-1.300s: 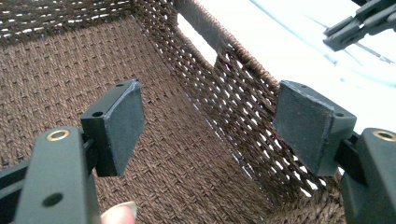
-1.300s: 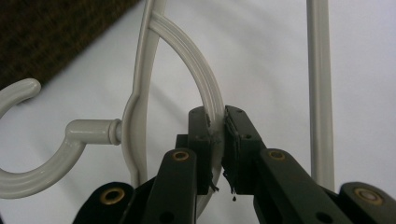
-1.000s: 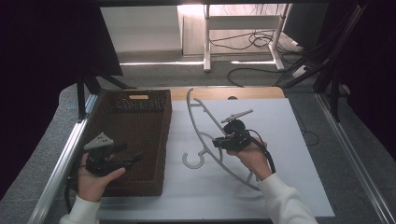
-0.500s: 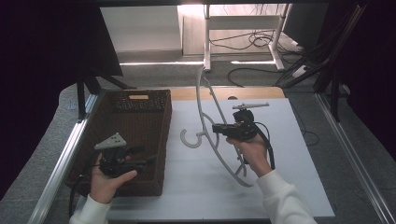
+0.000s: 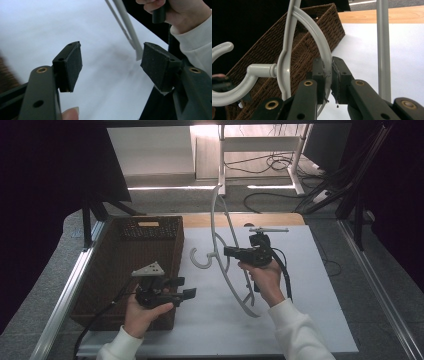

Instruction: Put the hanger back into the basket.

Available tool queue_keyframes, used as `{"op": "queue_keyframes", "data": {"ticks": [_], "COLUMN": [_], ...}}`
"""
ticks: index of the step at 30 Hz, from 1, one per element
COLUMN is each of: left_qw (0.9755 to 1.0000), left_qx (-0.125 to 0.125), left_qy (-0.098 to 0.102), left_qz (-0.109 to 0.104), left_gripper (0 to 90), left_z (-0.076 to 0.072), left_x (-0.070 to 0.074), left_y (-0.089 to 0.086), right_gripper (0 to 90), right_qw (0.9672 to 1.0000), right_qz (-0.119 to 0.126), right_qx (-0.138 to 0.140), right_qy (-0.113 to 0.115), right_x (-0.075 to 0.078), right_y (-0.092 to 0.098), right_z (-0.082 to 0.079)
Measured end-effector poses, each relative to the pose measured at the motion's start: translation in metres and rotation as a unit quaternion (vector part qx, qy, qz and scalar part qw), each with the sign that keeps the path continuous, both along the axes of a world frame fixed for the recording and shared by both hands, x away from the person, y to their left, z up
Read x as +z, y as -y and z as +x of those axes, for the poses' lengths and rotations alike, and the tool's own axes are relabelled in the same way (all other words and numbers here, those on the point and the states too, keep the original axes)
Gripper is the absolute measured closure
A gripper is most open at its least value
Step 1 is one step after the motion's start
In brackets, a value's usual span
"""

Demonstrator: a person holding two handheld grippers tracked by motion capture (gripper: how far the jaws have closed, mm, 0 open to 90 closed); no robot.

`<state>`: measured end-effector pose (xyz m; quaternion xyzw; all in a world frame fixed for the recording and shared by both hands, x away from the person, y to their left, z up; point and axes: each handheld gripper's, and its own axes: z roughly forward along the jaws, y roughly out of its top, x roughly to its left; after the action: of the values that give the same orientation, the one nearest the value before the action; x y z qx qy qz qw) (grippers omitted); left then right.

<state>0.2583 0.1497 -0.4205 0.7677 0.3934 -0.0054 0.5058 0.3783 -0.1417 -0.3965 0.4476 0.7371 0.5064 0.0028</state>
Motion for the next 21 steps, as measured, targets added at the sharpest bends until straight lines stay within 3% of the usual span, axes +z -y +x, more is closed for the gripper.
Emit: {"op": "queue_keyframes", "data": {"ticks": [4, 6, 8, 15, 21], "left_qw": [0.9998, 0.9999, 0.9999, 0.9995, 0.9993], "left_qx": [0.002, 0.005, 0.005, 0.015, 0.02], "left_qy": [-0.016, -0.011, -0.01, -0.026, -0.027], "left_qz": [-0.007, 0.009, 0.008, -0.013, -0.018], "left_gripper": [35.9, 36.9, 37.1, 38.6, 40.5], "left_z": [0.005, 0.007, 0.008, 0.019, 0.025], "left_x": [-0.002, -0.003, -0.003, -0.011, -0.014], "left_y": [0.015, 0.027, 0.031, 0.059, 0.073], "right_gripper": [81.7, 81.8, 81.7, 81.7, 81.7], "right_qw": [1.0, 0.9999, 0.9998, 0.9988, 0.9979], "right_qz": [0.002, 0.005, 0.006, 0.026, 0.039], "right_qx": [-0.007, -0.014, -0.017, -0.042, -0.053], "right_qy": [-0.001, 0.001, 0.0, 0.001, -0.001], "right_x": [-0.001, -0.002, -0.002, -0.005, -0.006], "right_y": [0.0, 0.002, 0.002, 0.009, 0.011], "right_z": [0.001, 0.002, 0.003, 0.006, 0.006]}}
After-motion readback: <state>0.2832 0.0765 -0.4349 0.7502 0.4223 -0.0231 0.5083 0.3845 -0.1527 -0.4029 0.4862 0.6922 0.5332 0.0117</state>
